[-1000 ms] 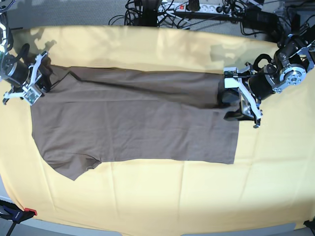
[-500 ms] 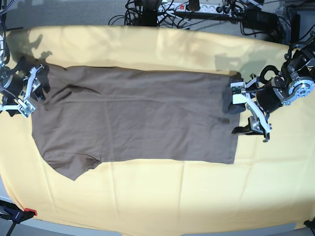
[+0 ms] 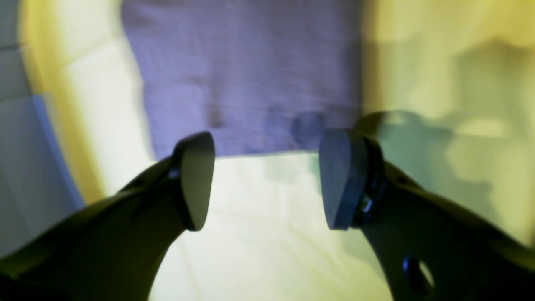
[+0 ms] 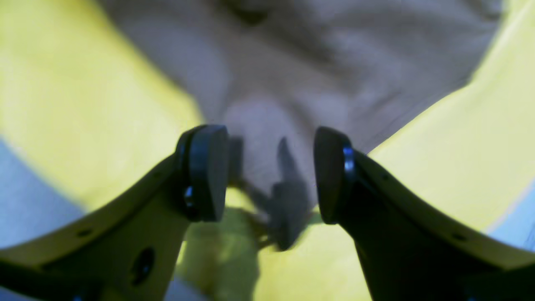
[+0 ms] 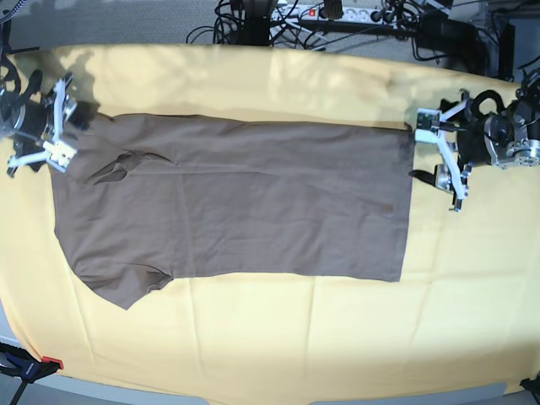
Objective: Fold the T-shirt properly
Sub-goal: 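Drag the shoulder edge with both grippers to smooth the shirt, then pull the shirt toward the robot with both grippers, then release, then move both grippers to the hem corners of the shirt, then grasp the hem corners with both grippers, then lift the hem and fold it over toward the collar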
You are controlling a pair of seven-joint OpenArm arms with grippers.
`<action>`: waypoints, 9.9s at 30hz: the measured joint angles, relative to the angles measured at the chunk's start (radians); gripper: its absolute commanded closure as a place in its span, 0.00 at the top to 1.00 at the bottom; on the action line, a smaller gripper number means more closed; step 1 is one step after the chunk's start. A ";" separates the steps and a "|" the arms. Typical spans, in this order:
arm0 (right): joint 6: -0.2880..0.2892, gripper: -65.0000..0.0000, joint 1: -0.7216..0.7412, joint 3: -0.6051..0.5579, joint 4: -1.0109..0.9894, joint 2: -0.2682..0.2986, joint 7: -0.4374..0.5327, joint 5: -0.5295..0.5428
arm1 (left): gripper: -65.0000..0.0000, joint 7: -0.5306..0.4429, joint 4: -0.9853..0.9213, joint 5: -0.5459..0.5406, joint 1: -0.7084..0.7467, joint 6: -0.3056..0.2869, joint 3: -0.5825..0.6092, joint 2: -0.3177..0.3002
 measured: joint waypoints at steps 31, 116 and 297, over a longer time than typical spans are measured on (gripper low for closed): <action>-0.122 0.00 -0.170 0.000 -0.209 -0.003 0.406 -0.467 | 0.61 -0.065 0.000 0.003 0.029 -0.031 0.000 0.001; 0.002 0.00 -0.352 0.000 -0.037 0.150 -0.100 -0.051 | 0.00 -0.413 0.000 0.184 0.195 -0.092 0.000 -0.158; 0.002 0.00 0.719 -0.216 -0.798 -0.183 0.160 0.064 | 0.00 0.426 -0.493 -0.941 -0.277 -0.089 0.005 0.380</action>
